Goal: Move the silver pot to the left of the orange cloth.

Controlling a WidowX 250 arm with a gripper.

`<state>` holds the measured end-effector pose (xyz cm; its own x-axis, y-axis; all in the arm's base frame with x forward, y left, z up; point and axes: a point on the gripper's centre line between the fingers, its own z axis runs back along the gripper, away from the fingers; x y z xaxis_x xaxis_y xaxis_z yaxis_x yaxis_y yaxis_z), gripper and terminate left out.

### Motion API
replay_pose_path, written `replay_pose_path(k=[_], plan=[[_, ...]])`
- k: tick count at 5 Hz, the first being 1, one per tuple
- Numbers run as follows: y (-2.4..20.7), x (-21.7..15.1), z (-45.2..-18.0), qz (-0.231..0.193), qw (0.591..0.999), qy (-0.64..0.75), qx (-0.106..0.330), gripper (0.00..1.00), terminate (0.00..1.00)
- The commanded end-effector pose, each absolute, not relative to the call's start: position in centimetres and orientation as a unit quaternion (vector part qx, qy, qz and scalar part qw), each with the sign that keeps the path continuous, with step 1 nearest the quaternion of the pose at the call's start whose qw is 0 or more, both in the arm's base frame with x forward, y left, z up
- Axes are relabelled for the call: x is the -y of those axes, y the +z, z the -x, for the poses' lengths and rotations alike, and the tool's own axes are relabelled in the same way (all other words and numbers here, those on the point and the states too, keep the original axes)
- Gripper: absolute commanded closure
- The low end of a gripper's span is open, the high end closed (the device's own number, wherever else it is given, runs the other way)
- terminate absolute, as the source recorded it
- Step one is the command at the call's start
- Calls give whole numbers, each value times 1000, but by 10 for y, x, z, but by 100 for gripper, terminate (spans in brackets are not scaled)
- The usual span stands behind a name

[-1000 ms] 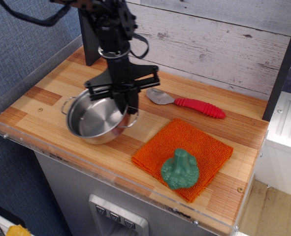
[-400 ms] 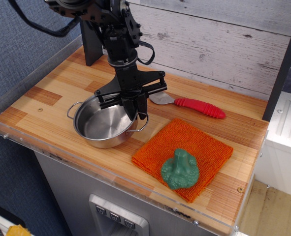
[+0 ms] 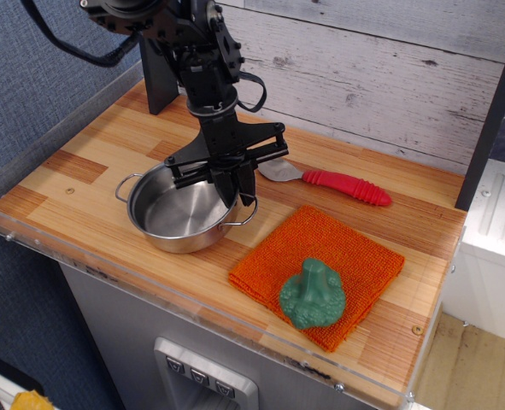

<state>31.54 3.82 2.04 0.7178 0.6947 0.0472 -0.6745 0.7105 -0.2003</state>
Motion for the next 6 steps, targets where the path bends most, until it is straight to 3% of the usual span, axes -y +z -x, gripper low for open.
replay_pose_path(k=[1,4,5,6], plan=[[34,-46,-309,93,931,344,74,0,0],[84,-48,-300,26,966,230,117,0,0],[101,-68,-291,6,978,174,116,0,0],[110,-90,-296,11,988,114,104,0,0]])
